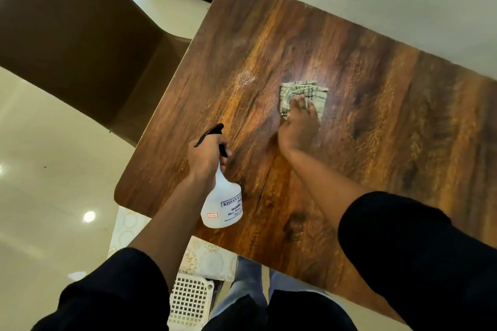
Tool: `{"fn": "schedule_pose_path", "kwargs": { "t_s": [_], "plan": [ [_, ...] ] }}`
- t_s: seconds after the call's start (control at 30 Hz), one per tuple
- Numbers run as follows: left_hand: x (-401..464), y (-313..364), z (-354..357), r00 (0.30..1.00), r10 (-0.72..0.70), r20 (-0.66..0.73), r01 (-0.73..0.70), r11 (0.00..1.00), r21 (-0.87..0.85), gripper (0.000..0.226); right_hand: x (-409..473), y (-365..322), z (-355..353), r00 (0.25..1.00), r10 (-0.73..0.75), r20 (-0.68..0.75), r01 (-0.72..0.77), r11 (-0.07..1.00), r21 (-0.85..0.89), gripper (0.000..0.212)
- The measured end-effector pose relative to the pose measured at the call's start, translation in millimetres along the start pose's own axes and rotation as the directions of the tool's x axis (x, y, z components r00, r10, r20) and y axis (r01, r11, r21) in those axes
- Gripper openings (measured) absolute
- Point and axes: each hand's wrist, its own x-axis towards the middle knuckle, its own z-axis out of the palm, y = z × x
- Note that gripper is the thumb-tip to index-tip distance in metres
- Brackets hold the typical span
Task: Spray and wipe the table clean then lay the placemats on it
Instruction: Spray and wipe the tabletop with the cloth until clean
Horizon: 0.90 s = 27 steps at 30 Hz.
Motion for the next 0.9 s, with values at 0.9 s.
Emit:
{"fn": "schedule_pose_path", "kwargs": {
  "t_s": [0.9],
  "plan": [
    [57.5,70.0,17.5,0.998,0.049,-0.045,-0.05,0.998,-0.032,0.018,123.6,-104.9,42.2,0.94,-0.322,0.113,0.314,0.946,0.084,0.051]
  ]
}}
